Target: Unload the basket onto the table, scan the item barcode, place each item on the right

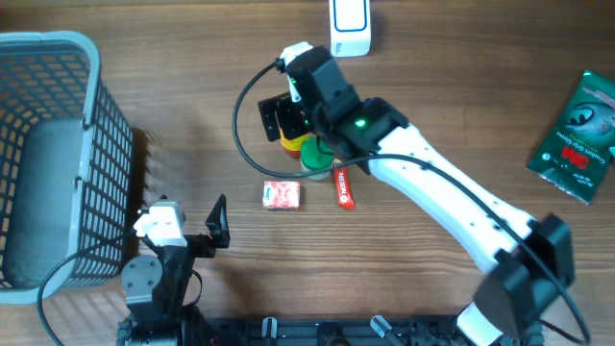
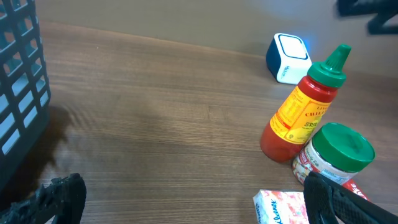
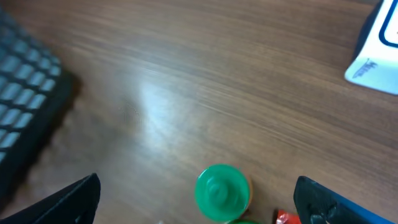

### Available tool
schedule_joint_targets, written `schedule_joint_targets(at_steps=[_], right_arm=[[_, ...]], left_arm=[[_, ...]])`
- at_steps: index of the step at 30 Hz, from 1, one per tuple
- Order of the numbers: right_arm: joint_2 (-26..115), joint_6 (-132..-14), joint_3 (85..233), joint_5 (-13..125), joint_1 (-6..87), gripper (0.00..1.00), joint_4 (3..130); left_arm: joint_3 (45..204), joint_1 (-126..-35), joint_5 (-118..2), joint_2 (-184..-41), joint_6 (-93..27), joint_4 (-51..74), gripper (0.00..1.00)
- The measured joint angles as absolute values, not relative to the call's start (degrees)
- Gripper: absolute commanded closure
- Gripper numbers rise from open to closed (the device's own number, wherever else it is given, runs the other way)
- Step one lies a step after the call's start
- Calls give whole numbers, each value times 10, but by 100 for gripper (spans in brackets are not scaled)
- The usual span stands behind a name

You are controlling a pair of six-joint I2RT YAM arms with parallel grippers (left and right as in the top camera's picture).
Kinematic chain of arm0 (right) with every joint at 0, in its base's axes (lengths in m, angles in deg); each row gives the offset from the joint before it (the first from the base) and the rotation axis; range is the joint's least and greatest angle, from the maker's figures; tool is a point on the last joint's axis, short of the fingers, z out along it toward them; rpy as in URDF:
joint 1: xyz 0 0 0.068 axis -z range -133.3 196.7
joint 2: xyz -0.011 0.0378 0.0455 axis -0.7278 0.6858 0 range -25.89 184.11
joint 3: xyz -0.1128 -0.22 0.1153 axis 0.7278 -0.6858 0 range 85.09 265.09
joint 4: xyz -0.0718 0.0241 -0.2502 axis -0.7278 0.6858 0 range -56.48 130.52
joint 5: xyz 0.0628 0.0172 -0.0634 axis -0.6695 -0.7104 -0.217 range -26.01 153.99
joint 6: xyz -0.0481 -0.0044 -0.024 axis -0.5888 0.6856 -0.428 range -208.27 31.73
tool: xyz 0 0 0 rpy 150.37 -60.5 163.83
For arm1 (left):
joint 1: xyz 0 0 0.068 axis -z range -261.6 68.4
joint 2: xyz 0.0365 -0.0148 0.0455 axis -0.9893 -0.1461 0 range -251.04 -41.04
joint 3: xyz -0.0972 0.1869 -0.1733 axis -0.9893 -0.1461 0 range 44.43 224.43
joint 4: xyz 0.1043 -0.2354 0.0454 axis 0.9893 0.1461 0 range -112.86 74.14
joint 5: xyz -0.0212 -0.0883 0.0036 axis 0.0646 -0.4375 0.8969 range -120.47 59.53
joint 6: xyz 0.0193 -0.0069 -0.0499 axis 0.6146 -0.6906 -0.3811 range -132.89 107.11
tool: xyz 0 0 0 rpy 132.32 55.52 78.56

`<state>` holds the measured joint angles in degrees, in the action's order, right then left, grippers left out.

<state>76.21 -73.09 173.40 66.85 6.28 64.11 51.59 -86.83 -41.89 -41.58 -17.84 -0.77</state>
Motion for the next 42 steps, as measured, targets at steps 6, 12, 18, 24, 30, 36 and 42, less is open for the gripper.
schedule_joint_targets(at_steps=[6, 12, 18, 24, 30, 36, 42], right_arm=[[849, -714, 1734, 701, 64, 4, 613], [881, -703, 1734, 700, 63, 39, 614], [883, -701, 1734, 701, 63, 61, 613], [882, -708, 1734, 706, 63, 73, 611], [864, -738, 1733, 705, 63, 73, 636], [771, -752, 1732, 718, 63, 71, 682], [648, -753, 1732, 726, 64, 71, 724]], left_arm=[[516, -868, -419, -416, -178, -7, 0], [516, -868, -419, -416, -178, -7, 0], [516, -868, -419, -416, -178, -7, 0], [516, -868, -419, -416, -178, -7, 0], [516, -868, -419, -416, -179, -8, 0], [516, -868, -419, -416, -178, -8, 0], [516, -868, -419, -416, -178, -8, 0]])
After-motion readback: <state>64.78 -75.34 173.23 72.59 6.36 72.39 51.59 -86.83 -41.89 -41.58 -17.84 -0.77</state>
